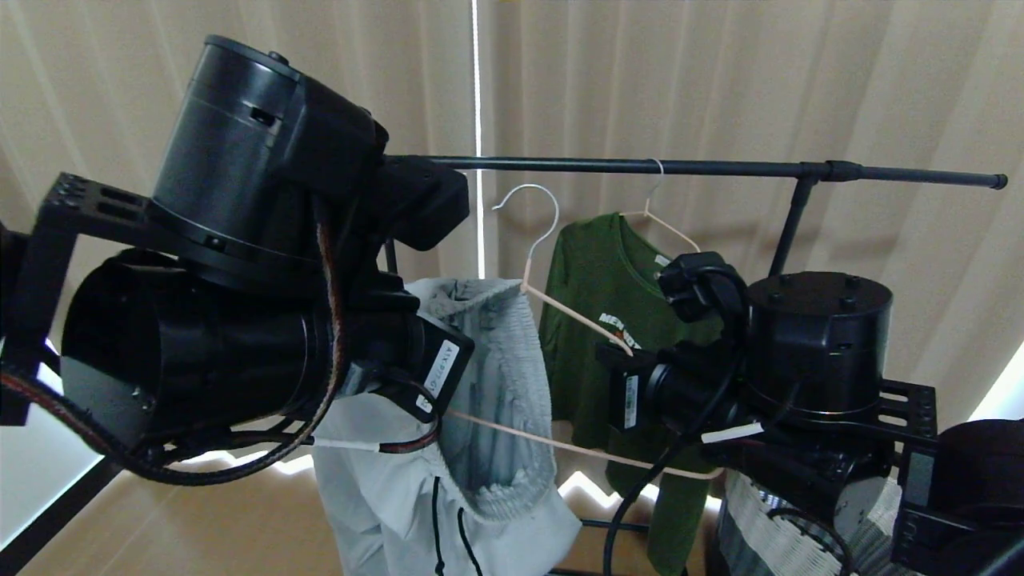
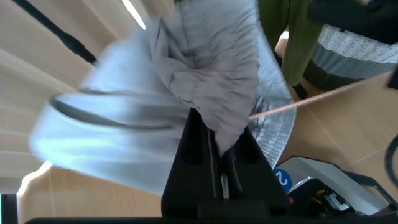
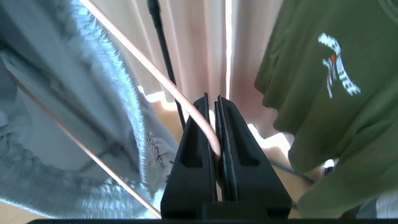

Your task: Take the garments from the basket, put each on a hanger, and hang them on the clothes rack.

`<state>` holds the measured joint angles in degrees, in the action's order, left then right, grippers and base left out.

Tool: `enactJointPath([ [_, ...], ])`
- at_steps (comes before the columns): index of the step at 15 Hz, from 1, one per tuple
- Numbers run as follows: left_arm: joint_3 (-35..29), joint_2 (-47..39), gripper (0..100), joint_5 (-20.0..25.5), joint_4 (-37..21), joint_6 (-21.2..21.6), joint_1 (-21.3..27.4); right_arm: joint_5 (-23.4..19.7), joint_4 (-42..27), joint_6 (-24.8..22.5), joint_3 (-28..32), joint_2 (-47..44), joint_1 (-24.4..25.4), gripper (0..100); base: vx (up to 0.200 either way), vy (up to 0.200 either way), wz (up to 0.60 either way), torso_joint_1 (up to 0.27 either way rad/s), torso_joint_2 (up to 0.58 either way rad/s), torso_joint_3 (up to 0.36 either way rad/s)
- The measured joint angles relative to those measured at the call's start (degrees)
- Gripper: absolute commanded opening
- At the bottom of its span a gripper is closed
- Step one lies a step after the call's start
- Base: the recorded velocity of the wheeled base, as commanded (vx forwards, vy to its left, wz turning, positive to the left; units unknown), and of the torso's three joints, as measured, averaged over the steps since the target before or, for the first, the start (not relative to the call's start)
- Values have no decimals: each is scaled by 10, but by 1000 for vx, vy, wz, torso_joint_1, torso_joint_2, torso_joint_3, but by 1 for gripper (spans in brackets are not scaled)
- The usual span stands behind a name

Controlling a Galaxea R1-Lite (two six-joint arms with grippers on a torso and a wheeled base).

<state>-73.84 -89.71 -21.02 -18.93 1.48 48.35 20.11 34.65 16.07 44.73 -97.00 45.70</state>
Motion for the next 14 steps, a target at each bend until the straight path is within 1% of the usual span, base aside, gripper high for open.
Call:
enactJointPath([
  [1,4,3,0,2,1,0,0,-3,6,-5,-5,6,0,0,0,0,0,0,0,0],
  [4,28,18,0,36,7,2,5,-16,10,-14,-14,18,-1,0,0,0,0,0,0,0],
  [7,42,31,0,44,8,1,7,-27,14,-22,-16,33,-3,0,0,0,0,0,0,0],
  [8,44,33,100,44,8,1,7,-27,14,-23,-17,37,-4,0,0,0,0,0,0,0],
  [14,61,49,100,46,8,13,8,-27,15,-23,-30,64,-10,0,0,0,0,0,0,0],
])
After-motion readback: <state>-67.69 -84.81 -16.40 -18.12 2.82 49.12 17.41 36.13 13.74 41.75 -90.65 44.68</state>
